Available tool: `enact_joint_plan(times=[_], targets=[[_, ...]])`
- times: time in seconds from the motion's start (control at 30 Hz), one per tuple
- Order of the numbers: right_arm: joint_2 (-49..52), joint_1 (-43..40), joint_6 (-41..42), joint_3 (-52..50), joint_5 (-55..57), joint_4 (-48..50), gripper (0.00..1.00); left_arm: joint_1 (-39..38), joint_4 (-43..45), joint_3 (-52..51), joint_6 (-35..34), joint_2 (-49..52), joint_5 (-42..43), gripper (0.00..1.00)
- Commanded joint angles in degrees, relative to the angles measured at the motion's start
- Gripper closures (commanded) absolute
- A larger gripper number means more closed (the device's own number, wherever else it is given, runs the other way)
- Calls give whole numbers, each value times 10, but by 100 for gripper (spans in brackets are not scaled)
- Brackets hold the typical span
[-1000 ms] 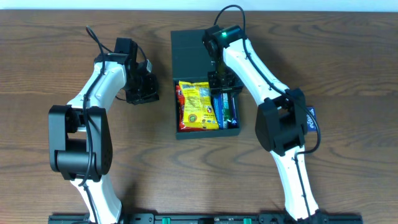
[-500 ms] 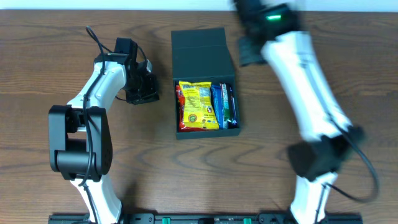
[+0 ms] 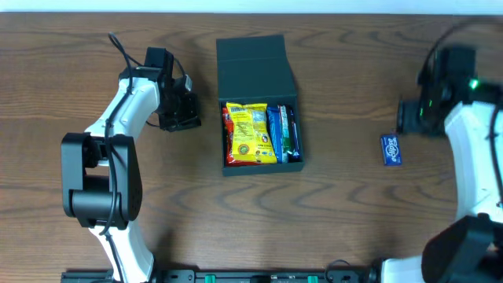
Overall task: Pack container
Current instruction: 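Move the right gripper to the Eclipse mints tin and grasp it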
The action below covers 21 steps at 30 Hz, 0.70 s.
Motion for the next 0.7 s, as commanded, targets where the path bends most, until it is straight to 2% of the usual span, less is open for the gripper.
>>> enact_joint_plan(times=[0.0,0.2,0.37,0.67], targets=[[-25,2,-37,-50,-19,31,23,2,2,10,13,-10,-2,92],[33,1,-77,-82,-27,71,26,2,2,10,24,-10,-2,92],[103,1,-94,-82,-58,86,23,2,1,10,26,-10,-2,92],[157,-8,-117,-82,-65,130,18,2,-3,10,26,-10,-2,92]])
